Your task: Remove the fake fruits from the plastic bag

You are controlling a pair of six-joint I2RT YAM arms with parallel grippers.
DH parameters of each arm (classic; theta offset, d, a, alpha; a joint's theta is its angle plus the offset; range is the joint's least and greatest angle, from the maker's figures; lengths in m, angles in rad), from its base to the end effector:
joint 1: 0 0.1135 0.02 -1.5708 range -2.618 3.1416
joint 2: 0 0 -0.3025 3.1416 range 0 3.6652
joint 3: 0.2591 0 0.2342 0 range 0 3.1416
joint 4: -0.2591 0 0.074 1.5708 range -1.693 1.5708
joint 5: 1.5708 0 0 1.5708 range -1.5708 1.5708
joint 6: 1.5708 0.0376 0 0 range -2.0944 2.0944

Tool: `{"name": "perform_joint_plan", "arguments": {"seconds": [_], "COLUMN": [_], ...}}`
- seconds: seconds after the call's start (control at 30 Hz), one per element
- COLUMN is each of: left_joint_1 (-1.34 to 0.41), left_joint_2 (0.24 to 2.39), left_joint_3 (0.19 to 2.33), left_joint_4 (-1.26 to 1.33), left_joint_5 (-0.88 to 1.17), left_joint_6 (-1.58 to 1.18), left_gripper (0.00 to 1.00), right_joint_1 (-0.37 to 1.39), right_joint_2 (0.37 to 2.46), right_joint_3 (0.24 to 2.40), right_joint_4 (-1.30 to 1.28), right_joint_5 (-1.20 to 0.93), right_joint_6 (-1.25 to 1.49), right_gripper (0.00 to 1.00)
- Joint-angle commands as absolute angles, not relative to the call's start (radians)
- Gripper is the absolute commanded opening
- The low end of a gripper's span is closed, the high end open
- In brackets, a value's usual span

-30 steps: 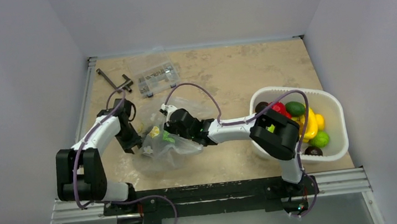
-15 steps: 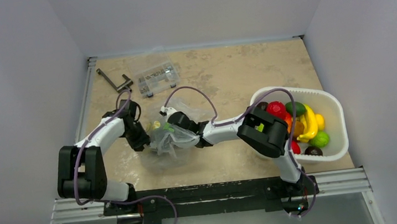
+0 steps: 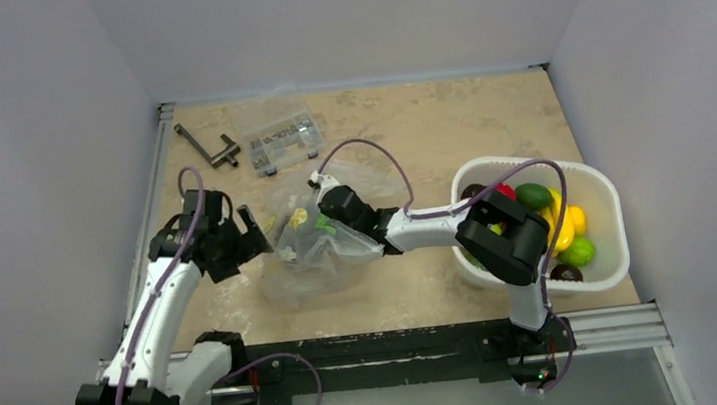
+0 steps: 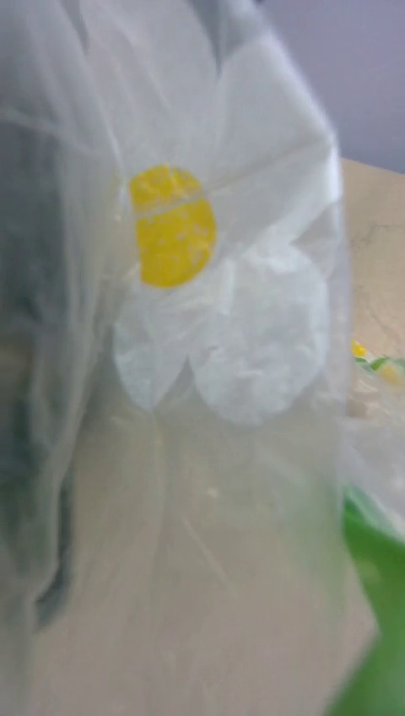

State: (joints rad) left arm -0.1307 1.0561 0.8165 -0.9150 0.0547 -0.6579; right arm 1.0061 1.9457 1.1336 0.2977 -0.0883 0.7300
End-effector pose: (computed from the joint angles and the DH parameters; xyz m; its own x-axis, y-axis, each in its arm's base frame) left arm 0.1488 -0.0216 0.2794 -0.8105 -0.5092 -0.2893 -0.4342 0.8540 -0.2868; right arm 0.2258 0.3626 0.2171 -0.7847 0.0025 -0.6198 -0.4821 0.6261 0.6129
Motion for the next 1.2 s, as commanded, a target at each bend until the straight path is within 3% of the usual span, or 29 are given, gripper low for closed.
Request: {"name": "perform_joint_plan", "arguments": {"seconds": [0.0, 0.17, 0.47, 0.53, 0.73, 0.87, 1.17], "left_joint_1": [-0.123, -0.143, -0.297, -0.298, -0.295, -0.259, -0.140], "left_joint_2": [0.869, 0.716, 0.694, 0.740, 0.907, 0.980, 1.002], "left_joint_3": [0.873, 0.759, 0.580, 0.578, 0.665, 0.692, 0.723], "left_joint_4": [-1.025, -0.940, -0.734, -0.718, -0.771, -0.778, -0.759], "left_joint_5": [0.041, 0.272, 0.267, 0.230, -0.008, -0.097, -0.096], "left_joint_6": [-0.648, -0.704, -0.806, -0.795, -0.767, -0.757, -0.687], "left_gripper": [0.88, 0.91, 0.97, 0.86, 0.25, 0.00, 0.00], "right_joint_1": [0.951, 0.936, 0.936, 0.936, 0.936, 0.934, 0.934], "right_joint_2": [1.822, 1.727, 1.621, 1.604, 1.523, 1.460, 1.347], "right_joint_3": [1.094, 1.053, 1.107, 1.121, 1.162, 1.222, 1.296], "right_joint_4": [0.273, 0.246, 0.097, 0.071, -0.044, -0.152, -0.273], "right_joint_5": [-0.074, -0.086, -0.081, -0.092, -0.090, -0.113, -0.188], "right_joint_6": [0.735, 0.740, 0.732, 0.721, 0.700, 0.671, 0.666], "right_gripper": [0.00, 0.00, 0.00, 0.00, 0.00, 0.00, 0.00]}}
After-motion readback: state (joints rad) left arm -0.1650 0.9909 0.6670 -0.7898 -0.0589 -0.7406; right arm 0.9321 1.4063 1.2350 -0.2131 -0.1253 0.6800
